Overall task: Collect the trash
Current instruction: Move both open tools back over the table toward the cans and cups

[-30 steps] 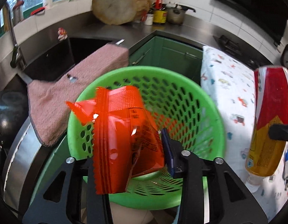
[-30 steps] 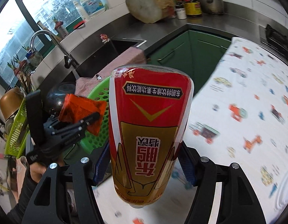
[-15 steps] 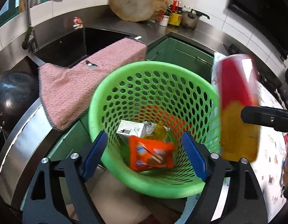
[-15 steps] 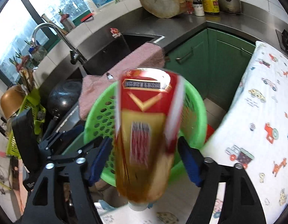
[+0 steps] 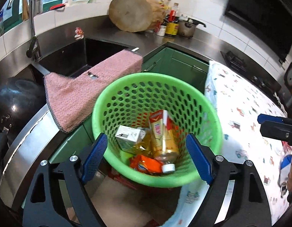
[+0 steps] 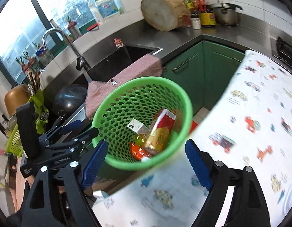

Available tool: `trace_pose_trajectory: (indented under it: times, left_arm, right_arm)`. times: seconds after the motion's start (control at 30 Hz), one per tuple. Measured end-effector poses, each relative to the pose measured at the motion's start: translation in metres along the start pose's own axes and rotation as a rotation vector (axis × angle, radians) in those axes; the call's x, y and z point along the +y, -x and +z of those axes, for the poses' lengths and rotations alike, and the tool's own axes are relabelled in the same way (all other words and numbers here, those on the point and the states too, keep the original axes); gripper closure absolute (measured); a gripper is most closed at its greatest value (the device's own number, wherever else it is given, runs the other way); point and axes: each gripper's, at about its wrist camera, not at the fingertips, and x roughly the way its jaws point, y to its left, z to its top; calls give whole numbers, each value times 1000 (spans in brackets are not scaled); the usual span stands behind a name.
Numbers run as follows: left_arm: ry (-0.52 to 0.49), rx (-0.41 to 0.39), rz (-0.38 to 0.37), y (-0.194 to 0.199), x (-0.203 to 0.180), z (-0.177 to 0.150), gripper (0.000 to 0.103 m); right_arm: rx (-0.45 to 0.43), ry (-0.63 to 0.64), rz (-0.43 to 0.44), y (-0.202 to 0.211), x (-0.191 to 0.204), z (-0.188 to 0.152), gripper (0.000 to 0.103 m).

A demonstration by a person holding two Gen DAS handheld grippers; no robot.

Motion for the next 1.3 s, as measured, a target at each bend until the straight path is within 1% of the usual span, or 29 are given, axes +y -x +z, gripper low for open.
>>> trace_pose_trajectory:
  times: [0.07, 0.17, 0.3, 0.4, 0.67, 0.83, 0.97, 1.0, 1.07, 1.1, 1.17, 1.23, 1.3]
  left_arm:
    - [-8, -3, -10, 7, -9, -2, 15]
    - [-31, -10, -31, 16, -24, -6, 15]
    - [-68, -17, -69, 28, -50, -13, 15]
    - [-98, -18, -103, 37, -75, -18, 15]
    - [-185, -15, -196, 58, -147, -37, 15]
    - [-237, 0, -250, 63, -192, -51, 14]
    - [-269, 13, -290, 64, -223, -58, 14]
    - [-273, 16, -296, 64, -229, -60, 15]
    - [-288, 26, -312, 63, -242, -64, 15]
    - [-294, 29, -315, 63, -247, -65, 15]
    - [-307, 39, -324, 61, -258, -69, 15]
    - [-316, 49, -334, 59, -266, -71, 14]
    - [-323, 55, -341, 59, -272, -73, 15]
  right_arm:
    - [-21, -22, -18, 19, -8, -14, 21]
    - [-44, -55, -41, 42, -20, -31, 19]
    - [-79, -125, -64, 79, -45, -62, 18]
    - [-100, -166, -89, 107, -62, -85, 18]
    - [-160, -243, -198, 190, -105, -153, 18]
    - [-170, -301, -275, 227, -134, -195, 18]
    - [-157, -370, -321, 245, -161, -228, 24]
    - [-154, -384, -326, 247, -166, -234, 26]
    - [-147, -416, -345, 250, -177, -245, 27]
    - [-141, -436, -356, 252, -184, -253, 30]
    - [-125, -467, -375, 250, -195, -262, 33]
    - [-104, -493, -385, 245, -203, -268, 38]
    - [-82, -514, -388, 237, -209, -272, 40]
